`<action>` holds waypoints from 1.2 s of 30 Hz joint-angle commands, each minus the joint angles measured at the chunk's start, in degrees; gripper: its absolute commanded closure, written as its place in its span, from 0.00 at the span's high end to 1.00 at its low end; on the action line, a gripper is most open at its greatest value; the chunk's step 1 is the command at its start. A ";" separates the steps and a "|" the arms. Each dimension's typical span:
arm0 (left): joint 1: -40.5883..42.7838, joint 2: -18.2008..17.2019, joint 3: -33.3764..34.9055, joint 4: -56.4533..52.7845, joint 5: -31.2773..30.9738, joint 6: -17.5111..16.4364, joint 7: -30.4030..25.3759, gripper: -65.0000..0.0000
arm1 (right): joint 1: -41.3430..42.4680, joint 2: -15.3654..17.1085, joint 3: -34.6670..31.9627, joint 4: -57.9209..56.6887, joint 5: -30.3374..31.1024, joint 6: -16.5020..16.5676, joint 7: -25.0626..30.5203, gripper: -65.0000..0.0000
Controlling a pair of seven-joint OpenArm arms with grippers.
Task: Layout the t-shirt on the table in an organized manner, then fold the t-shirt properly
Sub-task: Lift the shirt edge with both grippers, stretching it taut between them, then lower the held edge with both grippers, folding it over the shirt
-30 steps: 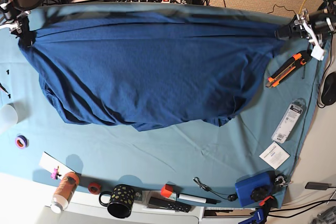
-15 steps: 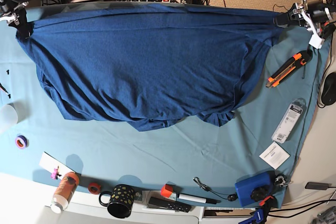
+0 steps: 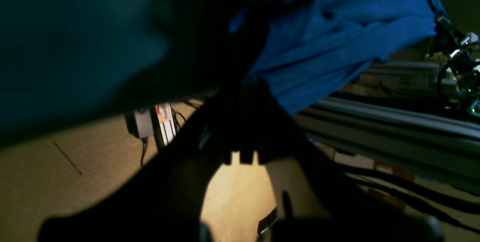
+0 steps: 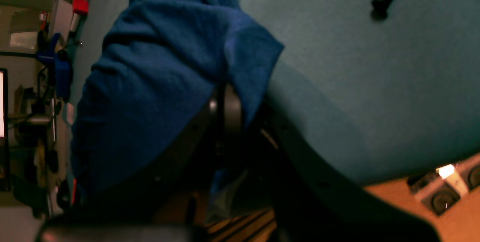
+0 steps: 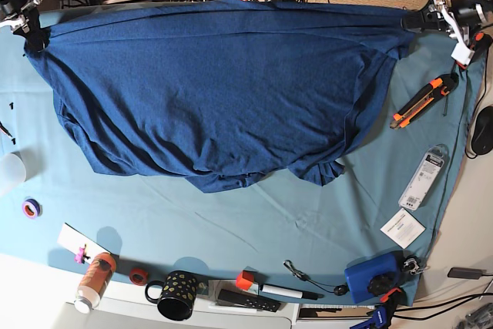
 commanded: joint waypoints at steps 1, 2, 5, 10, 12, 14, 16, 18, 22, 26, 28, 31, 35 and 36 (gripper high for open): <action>-1.05 -1.29 -0.61 0.72 -0.93 -0.25 -0.38 0.00 | -0.13 1.77 0.37 0.83 2.54 0.61 2.04 0.00; -1.92 -1.14 -0.61 0.72 -0.93 -0.25 -0.38 0.00 | -0.13 1.77 0.37 0.83 3.23 0.61 2.04 0.00; -4.46 -0.94 -0.59 0.72 -0.93 -0.25 -0.38 0.00 | 0.52 1.75 0.35 0.83 3.50 0.61 2.04 0.00; -7.56 -0.76 -0.61 0.72 -0.93 -0.25 -0.38 0.00 | 1.99 1.75 0.26 0.83 3.52 0.61 2.04 0.00; -7.98 -0.72 -0.55 0.72 -0.93 -0.25 -0.38 0.00 | 2.93 1.73 0.26 0.83 3.52 0.61 2.04 0.00; -8.28 -0.61 -0.52 0.74 -0.93 -0.25 -0.38 0.00 | 4.42 1.62 0.26 0.83 3.56 0.61 2.04 0.00; -8.48 -0.37 -0.50 0.74 -0.93 -0.25 -0.38 0.00 | 5.81 1.60 0.26 0.81 3.67 0.63 2.04 0.00; -9.11 0.04 -0.50 0.74 -0.93 -0.25 -0.38 0.00 | 7.28 1.62 0.26 0.83 4.04 0.68 2.04 0.00; -11.34 1.16 -0.50 0.74 -0.93 -0.25 -0.38 0.00 | 9.49 1.55 0.26 0.81 4.13 0.72 2.04 0.00; -13.92 1.14 -0.48 0.74 -0.93 -0.25 -0.38 0.00 | 10.84 0.57 0.26 0.81 4.09 0.76 2.04 0.00; -15.10 1.14 -0.48 0.72 -0.93 -0.25 -0.38 0.00 | 11.13 -0.35 0.20 0.81 4.09 0.87 2.04 0.00; -16.13 1.11 -0.48 0.72 -0.93 -0.25 -0.38 0.00 | 11.13 -1.90 -0.57 0.81 3.67 3.17 2.04 0.00; -16.55 1.11 -0.50 0.72 -0.93 -0.25 -0.38 0.00 | 11.10 -4.15 -2.10 0.81 0.17 3.95 2.04 0.00; -16.52 1.11 -0.50 0.70 -0.93 -0.25 -0.38 0.00 | 11.13 -4.61 -2.60 0.81 -1.44 3.95 2.04 0.00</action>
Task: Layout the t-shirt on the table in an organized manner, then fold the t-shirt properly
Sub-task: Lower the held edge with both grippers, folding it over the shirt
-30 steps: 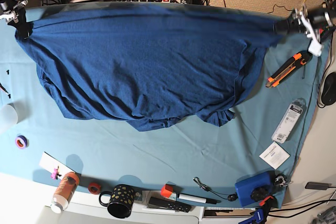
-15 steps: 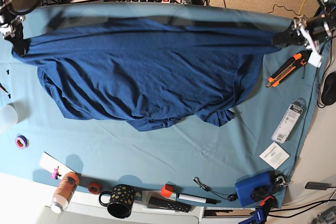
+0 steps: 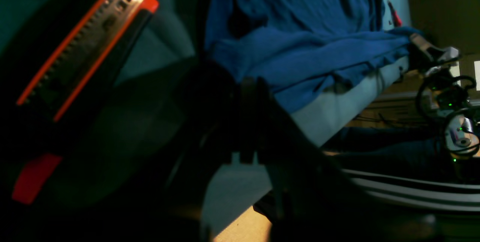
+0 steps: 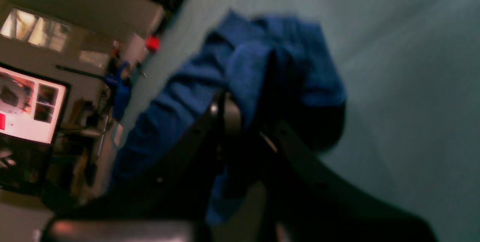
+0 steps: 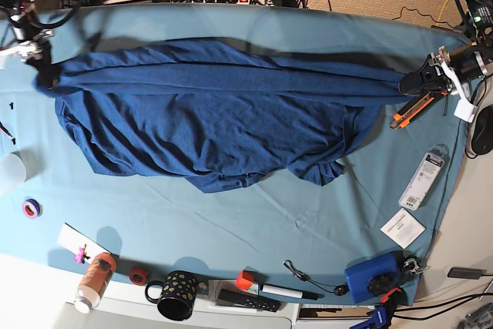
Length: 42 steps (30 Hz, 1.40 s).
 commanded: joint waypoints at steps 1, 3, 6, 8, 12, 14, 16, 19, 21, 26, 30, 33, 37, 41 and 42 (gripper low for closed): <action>-0.61 -1.40 -0.48 0.74 -1.36 -0.25 -0.60 0.00 | 0.17 0.98 -0.37 0.79 0.26 0.28 1.01 0.00; -0.61 -1.40 -0.48 0.72 -1.36 -0.25 -0.60 0.00 | 0.17 0.90 -1.66 0.79 -2.36 0.28 1.01 0.00; -0.61 -1.40 -0.48 0.72 -1.36 -0.25 -0.60 0.00 | 0.17 1.20 -3.17 0.79 -4.94 0.28 1.01 0.00; -0.61 -1.40 -0.48 0.72 -1.36 -0.25 -0.60 0.00 | 0.17 1.18 -3.30 0.79 -6.69 0.28 2.21 0.00; -0.61 -1.40 -0.48 0.72 -0.20 -0.25 -0.60 0.00 | 0.17 1.18 -3.23 0.79 -9.64 0.28 5.09 0.00; -0.61 -1.40 -0.48 0.72 1.16 -0.25 -0.60 0.00 | 0.17 1.20 -3.21 0.79 -9.64 0.28 5.42 0.00; -0.61 -1.40 -0.48 0.72 2.12 -0.25 -0.60 0.00 | 0.20 1.18 -3.21 0.79 -9.62 0.28 5.66 0.00; -0.61 -1.40 -0.48 0.72 5.25 -0.25 -1.51 0.00 | 0.20 1.18 -3.19 0.79 -9.62 0.28 6.08 0.00; -0.61 -1.40 -0.48 0.72 7.10 -0.25 -2.71 0.00 | 0.35 1.18 -3.19 0.79 -9.64 0.28 6.08 0.00; -0.61 -1.40 -0.48 0.72 6.93 -0.25 -2.62 0.00 | 0.85 1.16 -3.21 0.79 -9.60 0.28 5.79 0.00; -0.61 -1.40 -0.48 0.72 6.91 -0.25 -2.62 0.00 | 1.79 1.16 -3.23 0.79 -9.64 0.28 2.62 0.00; -0.61 -1.40 -0.48 0.72 6.95 -0.25 -2.58 0.16 | 1.92 1.18 -3.23 0.79 -9.62 0.28 2.23 0.31; -0.61 -1.40 -0.48 0.72 6.95 -0.25 -2.60 0.37 | 1.92 1.18 -3.23 0.79 -9.60 0.28 3.26 0.40; -0.61 -1.40 -0.48 0.72 6.95 -0.25 -2.60 0.37 | 1.92 1.20 -3.23 0.79 -8.74 0.28 3.93 0.40; -0.61 -1.40 -0.48 0.72 6.95 -0.25 -2.60 0.37 | 1.92 1.22 -3.23 0.79 -8.00 0.28 3.91 0.40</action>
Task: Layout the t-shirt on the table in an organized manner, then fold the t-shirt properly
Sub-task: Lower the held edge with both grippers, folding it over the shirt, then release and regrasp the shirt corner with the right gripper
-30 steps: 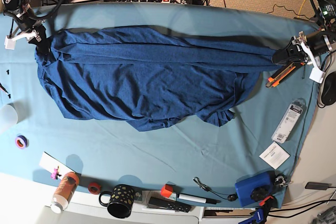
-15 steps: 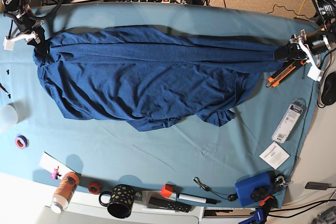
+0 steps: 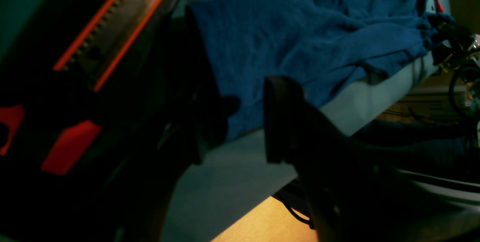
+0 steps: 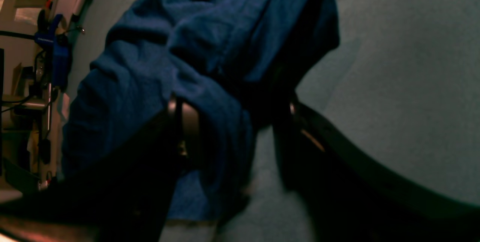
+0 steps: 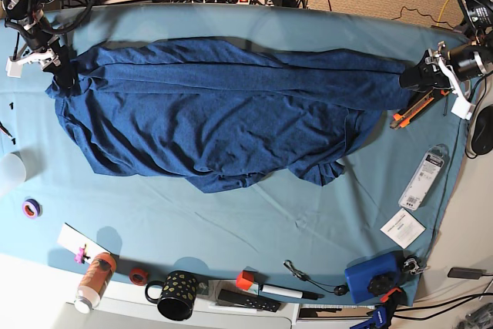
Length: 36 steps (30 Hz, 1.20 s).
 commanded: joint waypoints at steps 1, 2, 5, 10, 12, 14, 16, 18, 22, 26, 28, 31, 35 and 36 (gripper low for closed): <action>-0.59 -1.40 -0.48 0.76 -1.44 -0.28 -0.68 0.37 | 0.35 1.42 0.17 0.81 2.78 0.12 1.25 0.40; -0.59 -1.40 -0.48 0.76 -1.44 -0.28 -0.68 0.37 | 0.35 1.55 0.17 0.81 3.74 0.12 1.25 0.40; -0.59 -1.40 -0.48 0.76 -1.44 -0.28 -0.68 0.37 | 0.37 2.67 0.17 0.81 6.84 0.12 0.79 0.40; -0.59 -1.40 -0.48 0.76 -1.44 -0.28 -0.68 0.37 | 0.33 5.92 0.20 0.81 6.21 0.12 -1.03 0.40; -0.59 -1.40 -0.48 0.76 -1.46 -0.28 -0.70 0.37 | 0.31 6.91 0.24 0.81 5.60 0.12 -1.20 0.40; -0.59 -1.40 -0.48 0.76 -1.46 -0.28 -0.70 0.37 | 0.31 7.34 0.24 0.81 5.44 0.12 -1.25 0.40; -0.59 -1.40 -0.48 0.76 -1.46 -0.28 -0.70 0.37 | 0.33 7.30 0.22 0.81 5.42 0.12 -1.63 0.40; -0.59 -1.40 -0.48 0.76 -1.46 -0.28 -0.68 0.37 | 0.31 6.99 0.24 0.81 5.92 -0.74 -1.63 0.47; -0.57 -1.40 -0.48 0.76 -1.46 -0.28 -0.70 0.37 | 0.31 6.71 0.22 0.81 9.29 -0.87 -1.63 0.54; -0.57 -1.38 -0.48 0.76 -1.46 -0.28 -0.70 0.37 | 0.00 6.69 0.22 0.81 9.27 -2.64 -1.63 0.54; -0.59 -1.40 -0.48 0.76 -1.51 -0.28 -0.70 0.37 | -0.33 6.67 0.22 0.81 8.17 -3.10 -1.63 0.54; -0.57 -1.38 -0.48 0.76 -1.46 -0.28 -0.70 0.37 | -1.18 5.49 0.79 0.81 7.08 -3.30 -1.63 0.54; -0.57 -1.38 -0.48 0.76 -1.51 -0.28 -0.72 0.37 | -1.92 0.42 5.22 0.81 6.25 -2.71 -1.63 0.54; -0.57 -1.38 -0.48 0.76 -1.53 -0.28 -0.72 0.37 | -1.95 -0.85 6.51 0.81 5.25 -1.97 -1.63 0.54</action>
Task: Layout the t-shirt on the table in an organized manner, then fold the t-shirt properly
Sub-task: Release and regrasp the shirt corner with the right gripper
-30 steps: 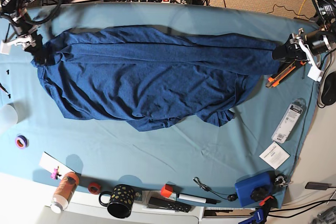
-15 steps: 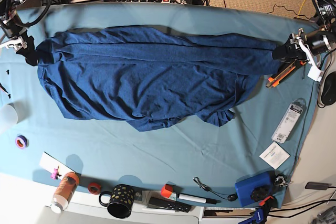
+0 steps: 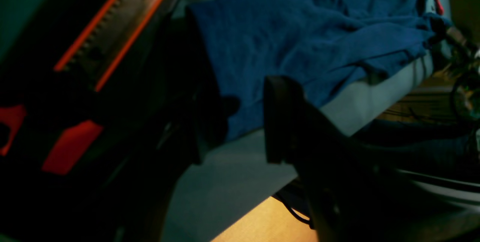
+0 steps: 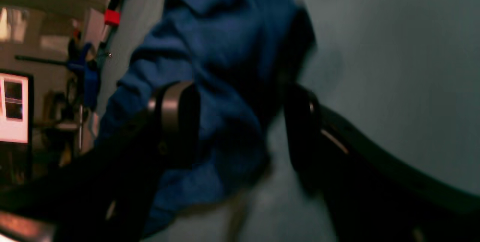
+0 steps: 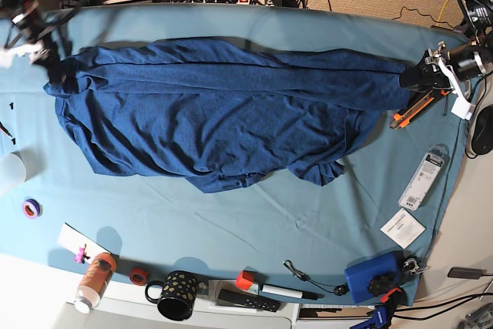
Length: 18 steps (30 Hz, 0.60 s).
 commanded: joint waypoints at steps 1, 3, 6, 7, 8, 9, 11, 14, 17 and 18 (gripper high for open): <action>-0.57 -1.38 -0.48 0.81 -1.55 -0.28 -0.68 0.37 | 0.26 0.55 1.09 0.81 0.66 0.33 1.49 0.54; -0.57 -1.38 -0.48 0.81 -1.55 -0.28 -0.68 0.37 | 0.28 -0.72 1.86 0.81 -0.52 0.28 3.48 0.54; -0.57 -1.38 -0.48 0.81 -1.81 -0.28 -0.68 0.37 | 0.35 -1.01 0.92 0.81 -1.09 0.26 4.59 0.54; -0.59 -1.38 -0.48 0.81 -1.90 -0.28 -0.70 0.37 | 0.50 -0.98 0.48 0.81 -1.33 0.20 4.98 0.54; -0.59 -1.38 -0.48 0.81 -1.92 -0.28 -0.68 0.37 | 0.72 -1.01 0.04 0.81 -1.36 0.07 5.46 0.54; -0.57 -1.38 -0.48 0.81 -1.95 -0.28 -0.68 0.37 | 0.98 -1.03 -0.31 0.81 -1.68 0.02 5.90 0.54; -0.59 -1.38 -0.48 0.81 -2.03 -0.28 -0.70 0.37 | 2.05 -1.03 -0.96 0.81 -2.49 0.04 6.12 0.54; -0.57 -1.38 -0.48 0.81 -2.56 -0.28 -0.66 0.37 | 3.72 -1.01 -2.03 0.81 -3.43 0.02 6.49 0.54; -0.55 -1.38 -0.48 0.81 -2.54 -0.28 -0.61 0.37 | 4.87 -1.03 -3.37 0.81 -3.52 -0.28 7.15 0.54; -0.55 -1.38 -0.48 0.81 -2.54 -0.28 -0.57 0.37 | 5.11 -1.01 -3.76 0.81 -4.26 -0.61 7.61 0.54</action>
